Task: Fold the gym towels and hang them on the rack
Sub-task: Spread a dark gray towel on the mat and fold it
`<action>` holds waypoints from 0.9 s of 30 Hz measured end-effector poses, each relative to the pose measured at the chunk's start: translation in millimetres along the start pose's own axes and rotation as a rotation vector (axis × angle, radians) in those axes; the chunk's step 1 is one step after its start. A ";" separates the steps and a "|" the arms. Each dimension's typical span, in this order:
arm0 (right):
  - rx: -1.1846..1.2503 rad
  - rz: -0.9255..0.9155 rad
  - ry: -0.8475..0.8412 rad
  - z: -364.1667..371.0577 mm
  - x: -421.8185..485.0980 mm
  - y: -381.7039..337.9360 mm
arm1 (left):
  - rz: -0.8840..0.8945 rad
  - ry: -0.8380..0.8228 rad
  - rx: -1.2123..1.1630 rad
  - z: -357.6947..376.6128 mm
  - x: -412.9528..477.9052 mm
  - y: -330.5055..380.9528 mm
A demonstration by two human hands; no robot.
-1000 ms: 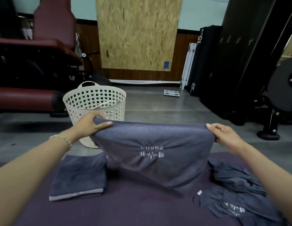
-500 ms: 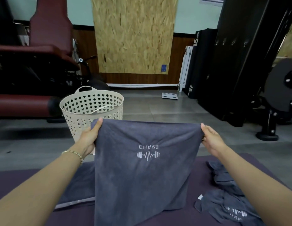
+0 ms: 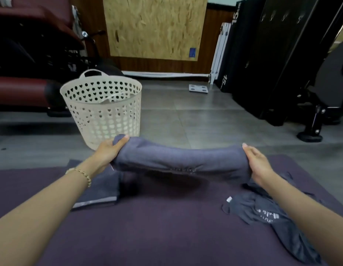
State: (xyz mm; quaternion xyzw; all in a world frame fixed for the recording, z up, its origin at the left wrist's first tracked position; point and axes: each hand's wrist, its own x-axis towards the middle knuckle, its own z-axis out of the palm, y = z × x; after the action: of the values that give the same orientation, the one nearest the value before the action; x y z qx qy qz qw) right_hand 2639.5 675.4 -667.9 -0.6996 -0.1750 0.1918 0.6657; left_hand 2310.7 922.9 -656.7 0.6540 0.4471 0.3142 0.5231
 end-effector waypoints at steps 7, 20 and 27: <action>-0.408 0.230 -0.223 -24.5 -59.4 155.8 | -0.337 -0.359 0.336 23.2 -59.1 -153.1; -0.580 0.340 -0.159 -32.6 -58.0 260.3 | -0.385 -0.083 0.271 68.4 -52.3 -243.7; -0.555 0.279 -0.146 -7.8 -5.1 267.1 | -0.310 -0.008 0.283 102.3 7.4 -248.6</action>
State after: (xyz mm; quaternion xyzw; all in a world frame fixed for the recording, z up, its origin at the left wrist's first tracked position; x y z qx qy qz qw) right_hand 2636.2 652.0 -934.1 -0.8562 -0.1703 0.2757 0.4023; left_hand 2339.9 901.6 -923.1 0.6456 0.5801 0.1614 0.4697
